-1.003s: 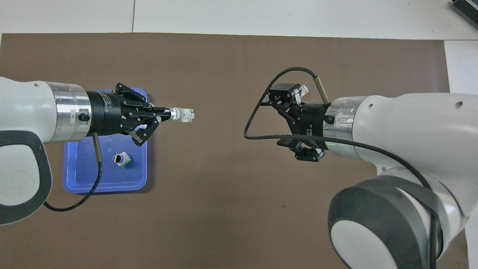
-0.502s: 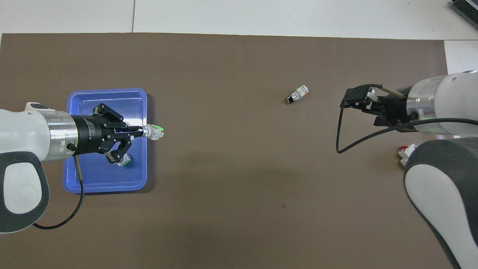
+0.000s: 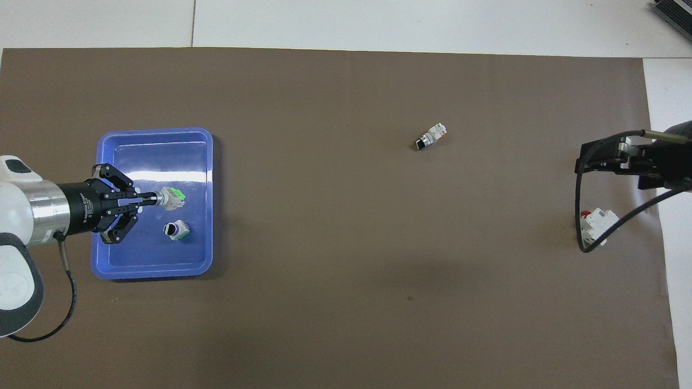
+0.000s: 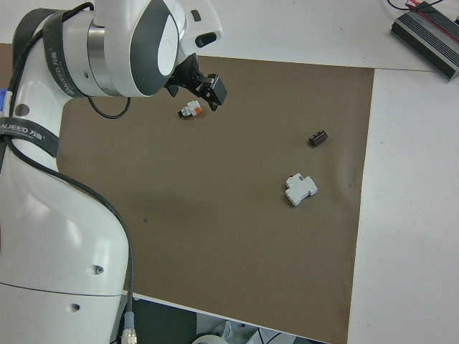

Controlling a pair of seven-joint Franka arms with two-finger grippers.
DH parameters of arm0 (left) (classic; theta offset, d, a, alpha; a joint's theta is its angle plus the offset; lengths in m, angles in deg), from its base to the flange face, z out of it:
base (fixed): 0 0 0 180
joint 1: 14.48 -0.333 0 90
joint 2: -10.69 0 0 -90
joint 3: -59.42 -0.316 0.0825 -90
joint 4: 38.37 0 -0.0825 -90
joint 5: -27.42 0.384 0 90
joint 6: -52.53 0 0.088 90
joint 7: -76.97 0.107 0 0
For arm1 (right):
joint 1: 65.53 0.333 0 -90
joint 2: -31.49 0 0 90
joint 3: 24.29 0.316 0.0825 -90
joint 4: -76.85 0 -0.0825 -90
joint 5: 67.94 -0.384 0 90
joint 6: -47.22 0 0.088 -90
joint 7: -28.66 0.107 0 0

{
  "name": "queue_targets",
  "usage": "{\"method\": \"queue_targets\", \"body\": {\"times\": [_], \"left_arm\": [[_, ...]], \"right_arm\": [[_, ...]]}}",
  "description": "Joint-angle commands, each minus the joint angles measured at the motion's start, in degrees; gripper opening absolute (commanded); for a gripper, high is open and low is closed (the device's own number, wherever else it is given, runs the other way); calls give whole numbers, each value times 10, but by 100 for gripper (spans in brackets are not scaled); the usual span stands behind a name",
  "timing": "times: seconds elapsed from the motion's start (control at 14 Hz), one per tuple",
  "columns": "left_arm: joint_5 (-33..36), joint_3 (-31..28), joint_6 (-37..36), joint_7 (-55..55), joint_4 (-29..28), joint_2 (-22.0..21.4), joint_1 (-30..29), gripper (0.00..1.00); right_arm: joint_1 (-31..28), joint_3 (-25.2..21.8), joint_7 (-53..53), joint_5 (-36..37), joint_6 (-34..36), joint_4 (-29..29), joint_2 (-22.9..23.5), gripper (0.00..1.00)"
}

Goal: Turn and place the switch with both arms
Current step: 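Lower the switch into the blue tray with the left gripper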

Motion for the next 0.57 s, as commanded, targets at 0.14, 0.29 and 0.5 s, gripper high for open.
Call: {"method": "queue_targets", "body": {"times": [0.14, 0.29, 0.5], "left_arm": [[34, 6, 75, 95, -70, -4, -25, 0], [55, 6, 102, 102, -77, 12, -36, 0], [64, 6, 126, 123, -102, 20, -43, 0]], "right_arm": [[-2, 5, -8, 13, -3, 24, -8, 100], [-1, 6, -30, 41, 11, 11, -3, 100], [-4, 6, -71, 52, 41, 0, 0, 100]]}}
